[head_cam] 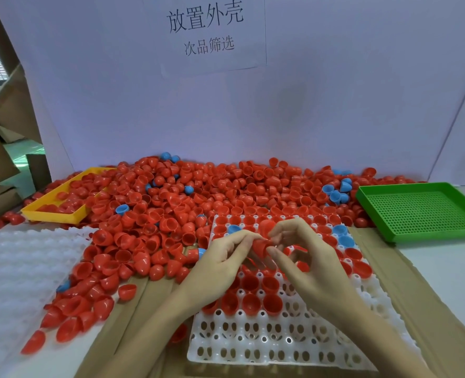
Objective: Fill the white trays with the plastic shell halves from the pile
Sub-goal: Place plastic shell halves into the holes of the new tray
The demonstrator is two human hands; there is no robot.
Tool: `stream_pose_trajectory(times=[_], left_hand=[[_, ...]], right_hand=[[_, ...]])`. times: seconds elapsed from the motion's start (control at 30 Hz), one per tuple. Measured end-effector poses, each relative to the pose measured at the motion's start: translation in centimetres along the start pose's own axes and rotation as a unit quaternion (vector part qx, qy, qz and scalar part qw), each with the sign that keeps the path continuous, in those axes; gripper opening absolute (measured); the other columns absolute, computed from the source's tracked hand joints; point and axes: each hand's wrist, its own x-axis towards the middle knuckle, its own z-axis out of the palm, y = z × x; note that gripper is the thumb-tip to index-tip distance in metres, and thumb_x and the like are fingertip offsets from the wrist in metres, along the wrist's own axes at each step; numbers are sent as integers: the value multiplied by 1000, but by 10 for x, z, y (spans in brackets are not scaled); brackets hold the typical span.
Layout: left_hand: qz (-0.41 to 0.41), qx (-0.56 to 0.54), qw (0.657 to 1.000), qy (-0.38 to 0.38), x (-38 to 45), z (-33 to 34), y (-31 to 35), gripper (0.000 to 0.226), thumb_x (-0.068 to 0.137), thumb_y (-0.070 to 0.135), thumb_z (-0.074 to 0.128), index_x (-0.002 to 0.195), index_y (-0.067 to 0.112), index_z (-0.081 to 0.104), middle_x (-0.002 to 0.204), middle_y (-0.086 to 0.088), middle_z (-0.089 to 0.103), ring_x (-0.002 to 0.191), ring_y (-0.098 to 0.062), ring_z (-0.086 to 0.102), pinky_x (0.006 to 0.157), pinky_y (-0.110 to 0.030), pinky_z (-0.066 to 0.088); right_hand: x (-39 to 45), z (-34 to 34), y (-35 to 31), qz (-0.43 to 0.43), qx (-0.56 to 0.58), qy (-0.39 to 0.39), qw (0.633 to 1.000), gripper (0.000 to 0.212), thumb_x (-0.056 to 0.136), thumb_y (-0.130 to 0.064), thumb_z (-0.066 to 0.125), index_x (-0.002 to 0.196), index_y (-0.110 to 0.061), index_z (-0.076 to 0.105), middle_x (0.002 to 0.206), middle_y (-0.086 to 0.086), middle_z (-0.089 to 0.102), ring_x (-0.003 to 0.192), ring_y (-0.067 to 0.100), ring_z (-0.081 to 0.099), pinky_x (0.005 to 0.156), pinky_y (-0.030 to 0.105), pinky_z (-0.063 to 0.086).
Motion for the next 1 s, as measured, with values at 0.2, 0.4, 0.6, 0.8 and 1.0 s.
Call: stream_pose_trajectory(times=[0.2, 0.4, 0.6, 0.8, 1.0], left_hand=[[6, 25, 1000, -6, -2, 1, -2, 26, 113, 33, 48, 109, 25, 72, 66, 20, 65, 53, 2, 55, 62, -11, 46], [11, 34, 998, 43, 0, -9, -7, 20, 110, 27, 53, 111, 22, 73, 91, 2, 80, 95, -14, 76, 94, -23, 54], [-2, 94, 992, 82, 0, -23, -13, 20, 109, 25, 54, 104, 24, 74, 90, 7, 78, 97, -11, 73, 97, -29, 54], [16, 202, 967, 152, 2, -32, -26, 18, 106, 26, 58, 100, 30, 73, 100, 20, 73, 106, -6, 66, 95, -21, 49], [-5, 326, 928, 180, 9, -49, -52, 13, 105, 26, 60, 112, 24, 70, 116, 16, 59, 115, -5, 46, 101, -16, 34]], right_hand=[[0, -2, 5, 10, -100, -17, 995, 31, 93, -7, 73, 110, -33, 69, 94, -14, 66, 88, 16, 67, 70, 28, 57], [10, -42, 8, 53, -139, -91, 985, 23, 93, -16, 76, 96, -38, 71, 89, -14, 67, 83, 15, 66, 68, 22, 54], [9, -61, 11, 90, -112, -227, 963, 7, 89, -37, 81, 91, -38, 74, 76, -7, 70, 66, 6, 62, 61, 16, 47], [8, -63, 14, 103, -107, -263, 953, 11, 88, -47, 80, 92, -37, 76, 68, -9, 66, 59, 2, 53, 56, 17, 44], [7, -58, 15, 84, -125, -224, 963, 15, 96, -50, 68, 89, -38, 73, 67, -7, 65, 55, 4, 50, 53, 19, 39]])
